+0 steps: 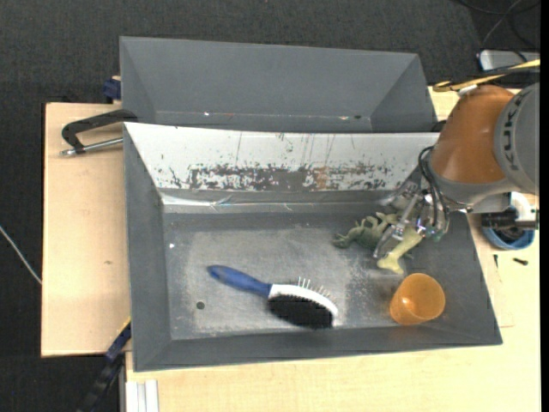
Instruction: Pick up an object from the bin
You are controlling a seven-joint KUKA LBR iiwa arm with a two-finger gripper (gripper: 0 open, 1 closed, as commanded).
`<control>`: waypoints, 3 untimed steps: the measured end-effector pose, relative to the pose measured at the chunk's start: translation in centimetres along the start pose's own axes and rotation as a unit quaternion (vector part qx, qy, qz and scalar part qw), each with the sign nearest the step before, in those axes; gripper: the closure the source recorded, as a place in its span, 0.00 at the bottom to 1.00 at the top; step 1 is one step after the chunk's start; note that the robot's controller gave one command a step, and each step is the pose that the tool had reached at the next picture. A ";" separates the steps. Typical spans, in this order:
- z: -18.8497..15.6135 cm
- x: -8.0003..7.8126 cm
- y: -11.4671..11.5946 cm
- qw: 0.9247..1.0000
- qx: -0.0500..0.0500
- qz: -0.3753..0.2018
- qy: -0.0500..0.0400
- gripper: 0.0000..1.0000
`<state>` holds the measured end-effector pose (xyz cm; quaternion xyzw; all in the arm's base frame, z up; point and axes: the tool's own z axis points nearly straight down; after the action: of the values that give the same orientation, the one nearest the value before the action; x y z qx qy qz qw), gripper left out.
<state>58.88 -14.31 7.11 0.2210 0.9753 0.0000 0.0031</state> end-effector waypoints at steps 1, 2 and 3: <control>-0.1 0.0 0.3 1.000 0.000 -0.002 0.001 1.00; -1.0 -0.1 0.3 1.000 0.000 -0.003 0.000 1.00; -8.1 -0.4 0.5 1.000 -0.001 -0.003 -0.003 1.00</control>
Offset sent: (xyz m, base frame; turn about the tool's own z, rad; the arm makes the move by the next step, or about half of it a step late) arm 0.0000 0.0000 0.0000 0.0000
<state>59.42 -14.05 15.23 0.2180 0.9759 0.0006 0.0067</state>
